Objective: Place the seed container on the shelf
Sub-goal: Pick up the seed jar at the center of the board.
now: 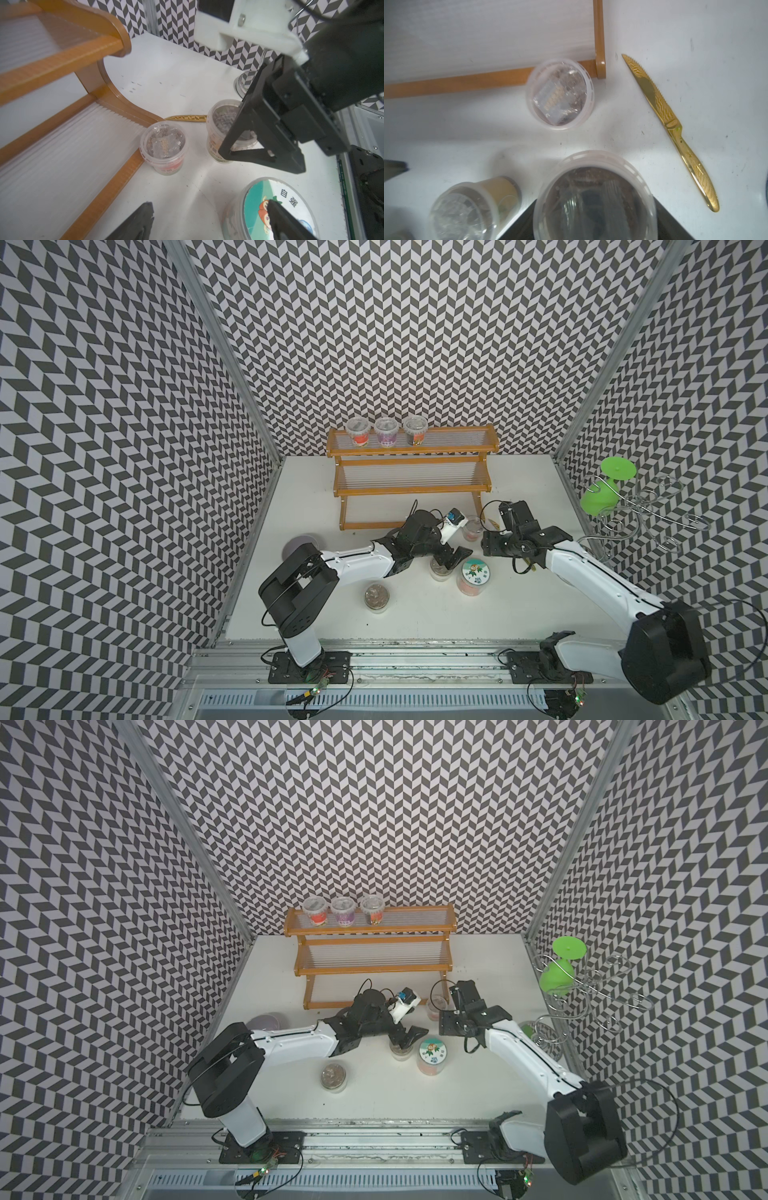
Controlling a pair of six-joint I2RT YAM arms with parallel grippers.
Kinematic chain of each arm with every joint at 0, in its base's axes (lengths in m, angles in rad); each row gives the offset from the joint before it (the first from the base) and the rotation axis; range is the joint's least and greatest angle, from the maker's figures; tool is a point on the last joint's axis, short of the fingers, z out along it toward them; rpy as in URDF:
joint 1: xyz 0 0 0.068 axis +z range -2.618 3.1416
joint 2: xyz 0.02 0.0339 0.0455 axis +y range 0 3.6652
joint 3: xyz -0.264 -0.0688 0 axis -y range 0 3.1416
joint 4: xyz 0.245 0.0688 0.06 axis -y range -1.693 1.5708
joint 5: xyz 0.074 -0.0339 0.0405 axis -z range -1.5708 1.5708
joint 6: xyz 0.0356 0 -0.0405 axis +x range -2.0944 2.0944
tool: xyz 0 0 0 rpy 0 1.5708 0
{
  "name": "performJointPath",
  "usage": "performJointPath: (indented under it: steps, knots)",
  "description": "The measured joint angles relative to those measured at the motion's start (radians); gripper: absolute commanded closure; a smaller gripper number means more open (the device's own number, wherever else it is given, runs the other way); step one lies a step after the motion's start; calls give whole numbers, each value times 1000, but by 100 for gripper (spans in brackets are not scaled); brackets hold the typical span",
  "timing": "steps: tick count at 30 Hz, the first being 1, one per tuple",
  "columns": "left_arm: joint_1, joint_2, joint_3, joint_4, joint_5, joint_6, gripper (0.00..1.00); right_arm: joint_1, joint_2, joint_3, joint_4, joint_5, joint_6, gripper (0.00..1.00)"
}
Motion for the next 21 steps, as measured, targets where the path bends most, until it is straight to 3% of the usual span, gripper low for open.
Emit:
performJointPath:
  steps: [15,21]
  knots:
    - [43,-150,-108,115,-31,21,10,0,-27,382,-148,-60,-39,27]
    - [74,-153,-113,152,-36,46,10,0,38,599,-190,-82,-64,27]
